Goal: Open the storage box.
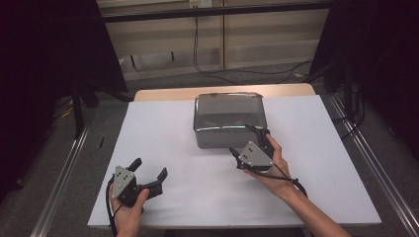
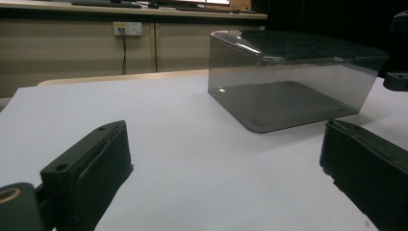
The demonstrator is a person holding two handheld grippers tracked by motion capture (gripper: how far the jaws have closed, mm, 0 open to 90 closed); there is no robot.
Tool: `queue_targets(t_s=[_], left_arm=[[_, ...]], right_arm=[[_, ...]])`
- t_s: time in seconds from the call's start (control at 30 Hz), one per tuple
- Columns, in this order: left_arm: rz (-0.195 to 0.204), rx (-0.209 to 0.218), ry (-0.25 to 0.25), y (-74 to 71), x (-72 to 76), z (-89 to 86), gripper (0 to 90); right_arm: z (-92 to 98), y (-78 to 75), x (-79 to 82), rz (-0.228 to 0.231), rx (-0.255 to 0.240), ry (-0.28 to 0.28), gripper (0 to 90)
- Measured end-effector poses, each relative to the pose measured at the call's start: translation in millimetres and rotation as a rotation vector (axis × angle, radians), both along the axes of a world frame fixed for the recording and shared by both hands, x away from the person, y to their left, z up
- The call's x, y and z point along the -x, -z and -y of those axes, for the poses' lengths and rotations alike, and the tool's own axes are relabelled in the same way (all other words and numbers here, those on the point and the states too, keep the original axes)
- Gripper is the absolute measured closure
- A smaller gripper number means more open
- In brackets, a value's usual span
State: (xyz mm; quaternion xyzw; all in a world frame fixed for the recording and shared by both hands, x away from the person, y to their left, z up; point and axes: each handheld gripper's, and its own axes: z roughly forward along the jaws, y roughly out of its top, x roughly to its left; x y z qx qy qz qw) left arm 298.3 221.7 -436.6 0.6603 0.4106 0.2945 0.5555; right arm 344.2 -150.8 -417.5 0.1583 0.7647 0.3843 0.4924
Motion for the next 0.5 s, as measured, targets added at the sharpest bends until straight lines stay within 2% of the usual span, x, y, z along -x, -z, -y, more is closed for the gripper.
queue_targets(t_s=[0.03,0.07,0.1,0.23,0.3,0.4,0.5], left_arm=[[-0.003,0.002,-0.001,0.2,-0.1,0.3,3.6],[-0.003,0.002,-0.001,0.2,-0.1,0.3,3.6],[-0.003,-0.001,-0.002,0.3,-0.3,0.5,3.6],[0.001,-0.002,0.002,-1.3,-0.3,5.0,3.6],[0.004,-0.003,0.013,-1.8,-0.1,7.0,3.6],[-0.003,-0.01,0.013,-0.9,-1.2,6.3,3.6],[-0.006,0.0,0.002,-0.3,-1.6,4.7,3.6]], right_arm=[[-2.0,0.3,-0.5,0.015,0.03,-0.005,15.3],[-2.0,0.3,-0.5,0.015,0.03,-0.005,15.3],[-5.5,0.1,-0.6,0.032,0.069,-0.008,17.7],[-12.8,0.7,1.6,0.068,0.127,-0.016,23.5],[-16.7,2.2,1.1,0.09,0.189,-0.014,25.9],[-20.3,2.5,-0.3,0.108,0.232,-0.003,31.4],[-22.2,3.7,-3.9,0.14,0.309,0.012,36.8]])
